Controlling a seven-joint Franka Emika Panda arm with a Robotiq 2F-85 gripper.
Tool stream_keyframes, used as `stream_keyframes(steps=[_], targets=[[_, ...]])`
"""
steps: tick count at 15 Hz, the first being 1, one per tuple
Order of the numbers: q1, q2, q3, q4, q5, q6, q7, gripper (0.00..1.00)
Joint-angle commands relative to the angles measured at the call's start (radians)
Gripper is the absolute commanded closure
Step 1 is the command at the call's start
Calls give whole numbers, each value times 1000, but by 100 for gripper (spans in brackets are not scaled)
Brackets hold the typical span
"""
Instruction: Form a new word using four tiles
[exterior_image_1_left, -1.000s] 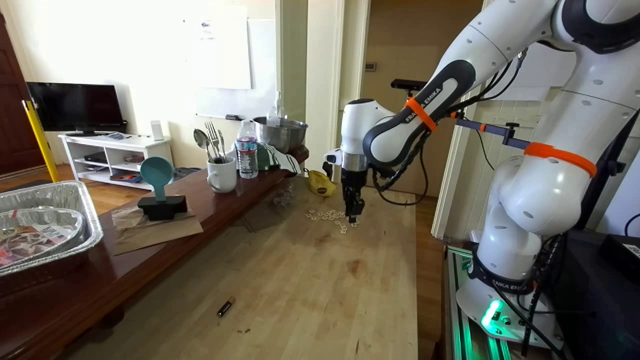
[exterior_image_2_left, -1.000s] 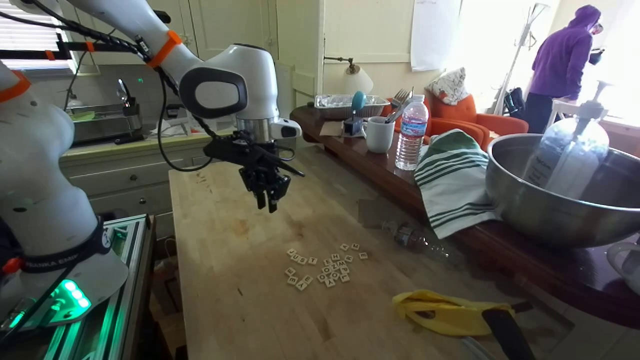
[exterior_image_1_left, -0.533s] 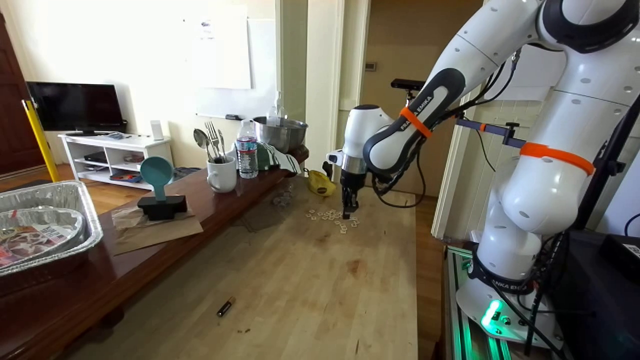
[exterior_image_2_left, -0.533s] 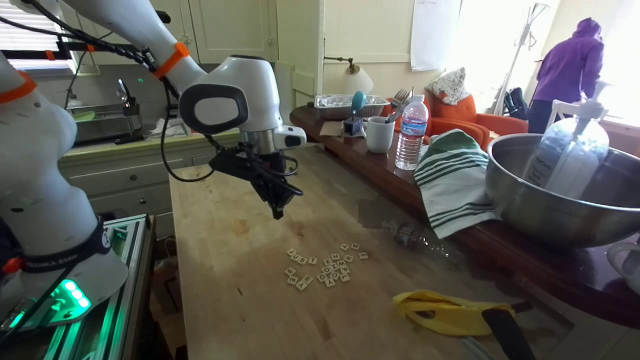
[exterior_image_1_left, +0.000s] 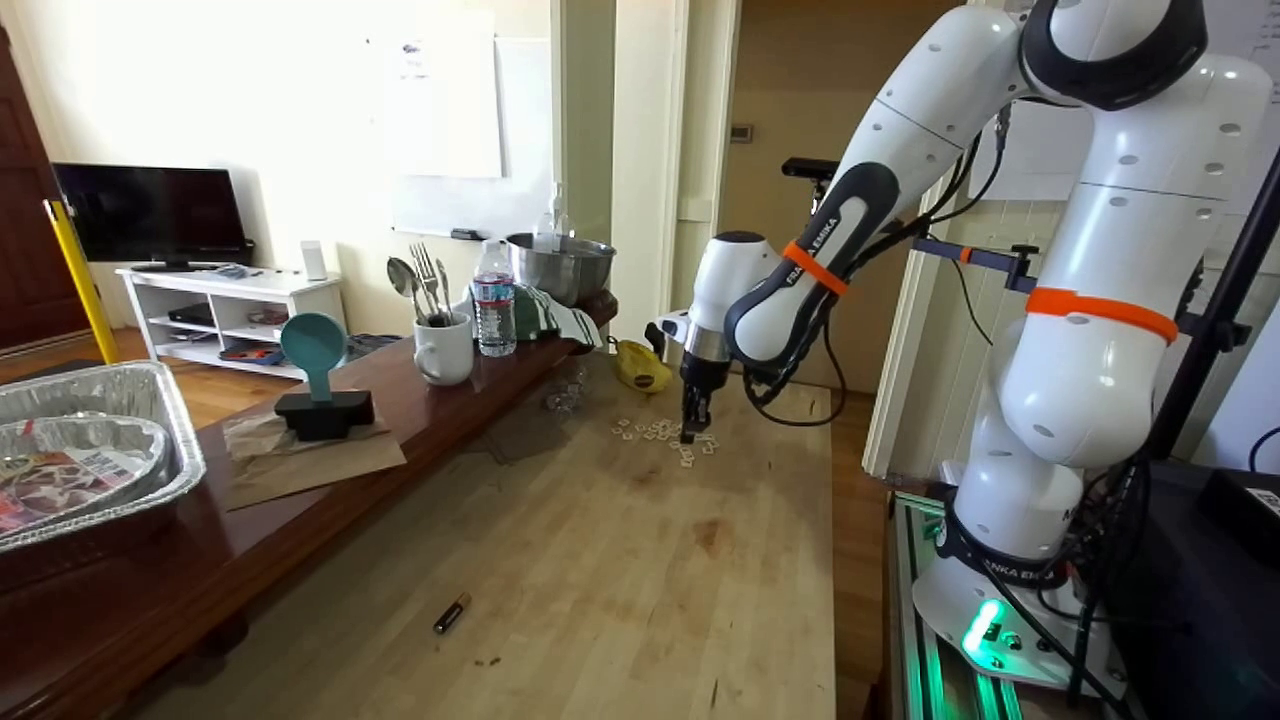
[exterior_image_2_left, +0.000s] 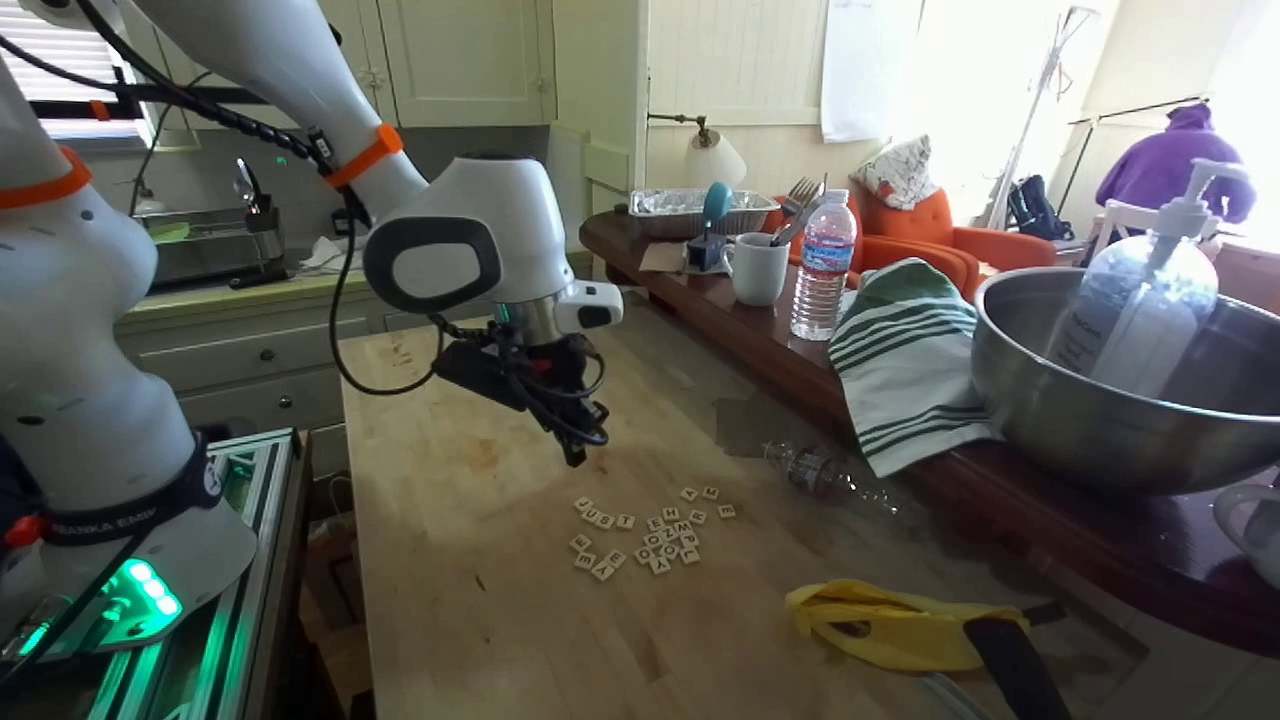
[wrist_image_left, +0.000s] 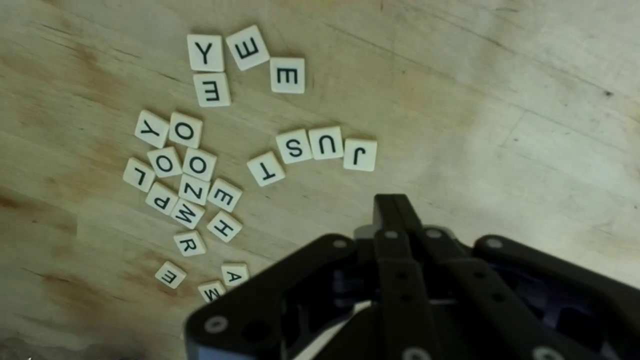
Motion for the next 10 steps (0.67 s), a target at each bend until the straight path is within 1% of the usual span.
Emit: stream_keyframes(steps=[1, 5, 9, 10], targets=[[-16, 62, -3, 0, 8, 65, 24, 100], [-27, 106, 1, 0, 40, 108, 15, 100], [-43, 155, 16, 0, 113, 185, -11, 100], [-32, 166, 8, 0, 140, 201, -24, 100]])
